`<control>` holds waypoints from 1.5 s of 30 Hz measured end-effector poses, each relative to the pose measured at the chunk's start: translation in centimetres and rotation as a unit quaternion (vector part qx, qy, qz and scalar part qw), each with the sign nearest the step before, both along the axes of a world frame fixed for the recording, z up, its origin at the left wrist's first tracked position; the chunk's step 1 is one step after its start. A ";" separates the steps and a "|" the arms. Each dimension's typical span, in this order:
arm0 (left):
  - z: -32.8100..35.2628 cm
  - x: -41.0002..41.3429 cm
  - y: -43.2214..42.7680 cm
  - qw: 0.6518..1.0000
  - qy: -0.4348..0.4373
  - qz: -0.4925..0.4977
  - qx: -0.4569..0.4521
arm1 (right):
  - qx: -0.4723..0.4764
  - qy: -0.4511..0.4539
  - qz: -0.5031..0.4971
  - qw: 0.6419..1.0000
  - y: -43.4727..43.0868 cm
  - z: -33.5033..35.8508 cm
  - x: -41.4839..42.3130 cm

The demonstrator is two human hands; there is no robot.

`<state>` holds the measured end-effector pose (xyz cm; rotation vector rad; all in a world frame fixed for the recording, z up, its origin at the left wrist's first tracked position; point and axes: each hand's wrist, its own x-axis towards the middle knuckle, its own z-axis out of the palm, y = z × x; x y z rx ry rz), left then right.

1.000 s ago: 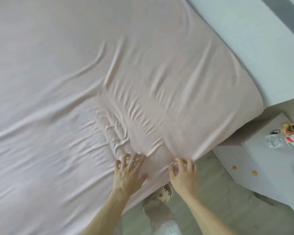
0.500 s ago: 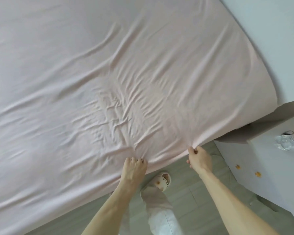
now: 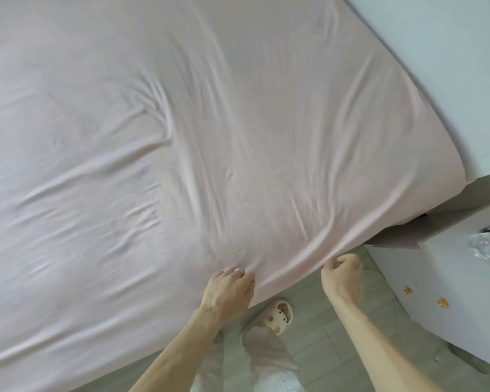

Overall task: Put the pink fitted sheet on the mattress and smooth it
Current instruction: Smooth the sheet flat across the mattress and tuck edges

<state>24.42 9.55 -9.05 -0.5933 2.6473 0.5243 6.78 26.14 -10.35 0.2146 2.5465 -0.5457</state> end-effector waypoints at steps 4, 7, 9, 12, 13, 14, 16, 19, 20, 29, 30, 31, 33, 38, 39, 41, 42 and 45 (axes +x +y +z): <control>-0.9 -0.7 -5.7 0.979 0.133 0.129 -0.087 | -0.088 0.221 0.234 0.943 -5.8 1.0 1.3; -2.0 -2.0 -9.8 0.974 0.086 0.187 -0.099 | -0.098 0.192 0.376 0.901 -11.6 0.6 1.6; -3.5 -1.6 -9.8 0.980 0.023 0.187 -0.061 | -0.068 0.146 0.464 0.871 -12.5 -1.0 0.7; -5.6 1.8 -6.7 0.976 -0.036 0.212 -0.032 | 0.056 0.108 0.446 0.887 -6.9 -4.2 -2.4; -5.7 3.0 -5.8 0.975 -0.050 0.211 -0.036 | 0.096 0.102 0.412 0.900 -4.4 -4.8 -3.2; -5.7 4.0 -5.4 0.976 -0.065 0.203 -0.038 | 0.123 0.086 0.372 0.916 -2.3 -5.0 -3.7; -4.8 4.8 -5.6 0.980 -0.084 0.174 -0.047 | 0.137 0.016 0.286 0.948 0.0 -4.5 -3.8; -2.2 3.5 -7.8 0.983 -0.026 0.169 -0.070 | 0.143 -0.006 0.183 0.973 -0.7 -3.1 -2.6; -1.5 2.9 -8.6 0.979 0.000 0.190 -0.079 | 0.135 0.023 0.188 0.973 -1.5 -2.7 -2.1; -3.1 5.7 -16.0 0.939 -0.043 0.328 -0.090 | -0.066 0.104 0.535 0.836 -17.1 -1.1 5.4; -3.9 7.1 -15.2 0.933 -0.061 0.347 -0.073 | -0.059 0.111 0.573 0.810 -17.2 -2.4 6.5; -4.9 9.0 -13.9 0.928 -0.068 0.361 -0.057 | -0.032 0.121 0.620 0.775 -16.9 -3.8 7.7; -5.6 12.9 -10.5 0.937 -0.052 0.342 -0.046 | 0.014 0.125 0.670 0.731 -15.2 -5.4 8.8; -2.9 17.0 -9.8 0.963 -0.029 0.267 -0.011 | 0.063 0.092 0.668 0.736 -16.2 -2.9 9.6; -2.0 17.4 -10.4 0.964 -0.010 0.264 -0.012 | 0.067 0.095 0.663 0.740 -17.8 -1.6 10.1; -1.0 17.8 -11.9 0.969 0.026 0.245 -0.028 | 0.041 0.123 0.646 0.752 -21.3 0.4 11.2; -0.6 18.0 -13.0 0.968 0.045 0.241 -0.045 | 0.019 0.136 0.635 0.760 -23.2 1.2 11.9; -1.5 19.7 -18.0 0.947 0.094 0.295 -0.088 | -0.058 0.179 0.613 0.767 -29.7 1.7 15.2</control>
